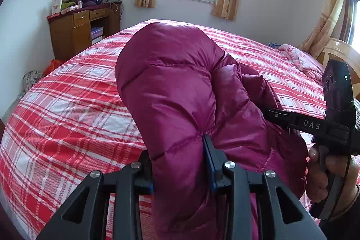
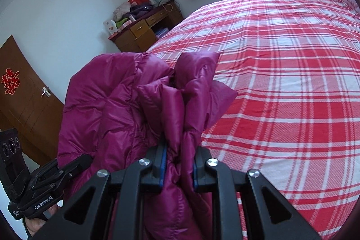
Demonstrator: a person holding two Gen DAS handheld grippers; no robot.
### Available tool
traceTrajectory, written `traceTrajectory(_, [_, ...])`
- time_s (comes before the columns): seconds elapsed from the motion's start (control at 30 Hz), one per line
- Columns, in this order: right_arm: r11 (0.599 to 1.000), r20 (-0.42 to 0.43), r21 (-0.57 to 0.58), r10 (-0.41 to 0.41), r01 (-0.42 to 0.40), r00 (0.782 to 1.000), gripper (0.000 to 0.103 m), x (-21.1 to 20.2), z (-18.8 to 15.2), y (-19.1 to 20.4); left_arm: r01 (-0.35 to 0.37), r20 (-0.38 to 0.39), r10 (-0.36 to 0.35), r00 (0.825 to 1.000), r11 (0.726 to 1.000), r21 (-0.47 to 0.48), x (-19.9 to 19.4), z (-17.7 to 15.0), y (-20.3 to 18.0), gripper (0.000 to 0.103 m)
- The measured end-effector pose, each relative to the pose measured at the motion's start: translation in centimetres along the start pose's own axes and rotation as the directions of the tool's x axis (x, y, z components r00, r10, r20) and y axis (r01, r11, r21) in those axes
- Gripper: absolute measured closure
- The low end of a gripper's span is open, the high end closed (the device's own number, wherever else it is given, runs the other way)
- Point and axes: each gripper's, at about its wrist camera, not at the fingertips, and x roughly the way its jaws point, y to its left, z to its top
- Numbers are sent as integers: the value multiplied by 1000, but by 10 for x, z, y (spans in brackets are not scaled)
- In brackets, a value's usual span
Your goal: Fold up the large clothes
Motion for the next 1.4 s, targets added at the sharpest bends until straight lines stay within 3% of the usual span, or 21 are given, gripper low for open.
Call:
traceTrajectory(0.27, [1000, -42, -10, -28, 27, 999, 82, 23, -7, -2, -23, -37, 22, 999, 1000, -11, 13, -8, 13, 67])
traceTrajectory(0.4, [999, -71, 21, -48, 50, 996, 81, 32, -12, -13, -55, -75, 53, 996, 998, -29, 27, -16, 17, 54])
traceTrajectory(0.67, [993, -57, 46, -104, 106, 993, 60, 24, -19, -21, -66, -76, 62, 995, 996, -56, 14, -15, 17, 49])
traceTrajectory(0.83, [991, -7, 27, -129, 129, 992, 42, 1, -23, -13, -89, -47, 86, 995, 995, -53, -2, -12, 19, 47])
traceTrajectory(1.07, [992, 14, 14, -123, 123, 992, 41, -18, -24, -2, -108, 16, 108, 994, 994, -9, -26, -6, 11, 45])
traceTrajectory(1.23, [992, 76, 0, -126, 126, 989, 41, -50, -25, 16, -109, 74, 108, 991, 994, 5, -50, 0, 7, 43])
traceTrajectory(1.33, [989, 134, -31, -142, 148, 981, 37, -73, -27, 35, -121, 115, 118, 986, 993, 13, -67, 2, 4, 35])
traceTrajectory(1.4, [985, 179, -49, -154, 166, 972, 30, -87, -30, 48, -140, 142, 137, 980, 990, 16, -78, 4, 4, 23])
